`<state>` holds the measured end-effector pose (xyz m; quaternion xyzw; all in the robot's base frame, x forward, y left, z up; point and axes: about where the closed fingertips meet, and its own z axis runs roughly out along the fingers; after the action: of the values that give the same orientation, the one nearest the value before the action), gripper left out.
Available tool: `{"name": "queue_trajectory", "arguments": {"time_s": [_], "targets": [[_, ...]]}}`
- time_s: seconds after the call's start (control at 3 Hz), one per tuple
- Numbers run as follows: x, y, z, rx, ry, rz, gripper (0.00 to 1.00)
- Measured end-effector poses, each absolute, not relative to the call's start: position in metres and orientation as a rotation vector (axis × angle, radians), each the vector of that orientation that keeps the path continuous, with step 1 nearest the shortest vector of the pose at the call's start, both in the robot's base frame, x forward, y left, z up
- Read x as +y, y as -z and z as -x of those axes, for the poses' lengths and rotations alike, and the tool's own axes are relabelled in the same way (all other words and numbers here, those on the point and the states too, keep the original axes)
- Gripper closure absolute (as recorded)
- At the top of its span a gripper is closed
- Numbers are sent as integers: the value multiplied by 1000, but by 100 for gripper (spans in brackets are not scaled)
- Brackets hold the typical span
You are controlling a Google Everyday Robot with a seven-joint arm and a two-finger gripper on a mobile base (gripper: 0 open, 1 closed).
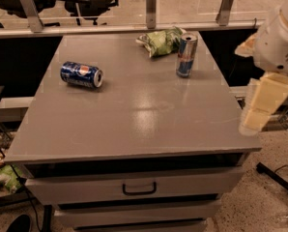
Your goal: Place pepsi can upright
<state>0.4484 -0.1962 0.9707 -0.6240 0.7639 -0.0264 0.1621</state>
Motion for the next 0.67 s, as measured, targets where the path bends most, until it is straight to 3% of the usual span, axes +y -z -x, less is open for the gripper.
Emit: {"name": "queue_trajectory", "arguments": {"time_s": [0.67], "targets": [[-129,-949,-502,2063,5,1907,0]]}}
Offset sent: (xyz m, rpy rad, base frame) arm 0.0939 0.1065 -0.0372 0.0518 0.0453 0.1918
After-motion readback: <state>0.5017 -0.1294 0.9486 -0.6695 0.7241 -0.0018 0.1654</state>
